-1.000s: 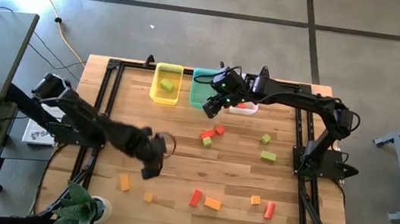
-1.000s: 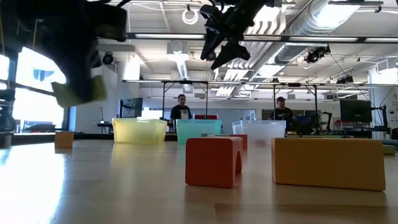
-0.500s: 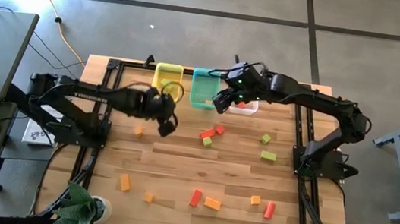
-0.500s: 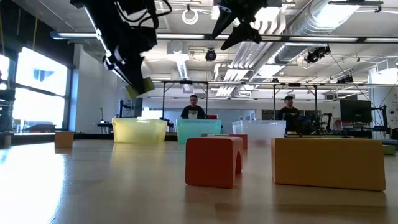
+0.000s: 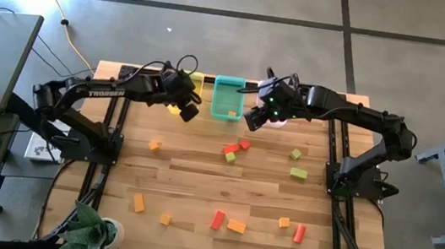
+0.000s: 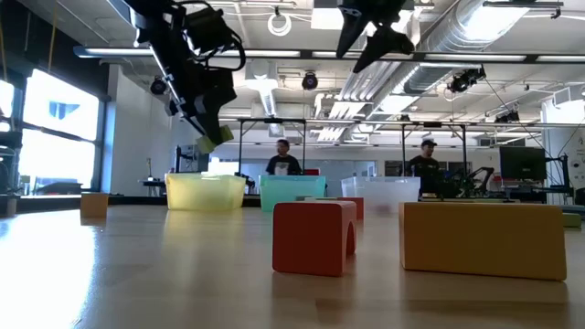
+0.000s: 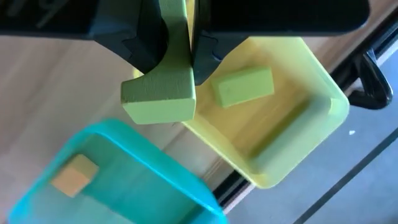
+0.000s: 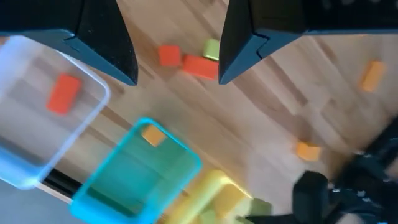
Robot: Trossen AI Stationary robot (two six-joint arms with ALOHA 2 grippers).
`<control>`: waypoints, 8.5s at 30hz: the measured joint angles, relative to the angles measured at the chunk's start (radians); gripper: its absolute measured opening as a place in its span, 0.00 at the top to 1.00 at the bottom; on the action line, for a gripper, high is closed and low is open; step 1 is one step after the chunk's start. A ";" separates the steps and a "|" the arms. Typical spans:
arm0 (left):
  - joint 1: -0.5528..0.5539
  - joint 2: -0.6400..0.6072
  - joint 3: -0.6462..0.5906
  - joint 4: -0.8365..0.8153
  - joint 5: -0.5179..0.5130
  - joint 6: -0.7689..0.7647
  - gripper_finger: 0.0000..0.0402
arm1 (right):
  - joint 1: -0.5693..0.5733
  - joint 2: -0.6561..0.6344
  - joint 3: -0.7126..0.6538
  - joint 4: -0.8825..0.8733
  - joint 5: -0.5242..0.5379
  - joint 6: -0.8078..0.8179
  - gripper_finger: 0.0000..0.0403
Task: Sort & place blocks by color
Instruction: Put the green block into the yellow bin, then put the yellow block into the blue bin, then put the green block into the yellow bin
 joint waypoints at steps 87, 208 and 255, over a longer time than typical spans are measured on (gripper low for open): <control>-0.131 0.043 0.151 0.052 0.216 -0.144 0.64 | 0.946 0.002 -0.595 0.160 -0.122 1.257 0.42; -0.092 0.043 0.151 0.053 0.115 0.040 0.64 | -0.182 0.292 -0.543 1.194 -0.061 -0.157 0.74; -0.223 0.043 0.151 -0.131 0.183 0.084 0.52 | -0.064 -0.011 -0.543 0.919 -0.116 -0.027 0.54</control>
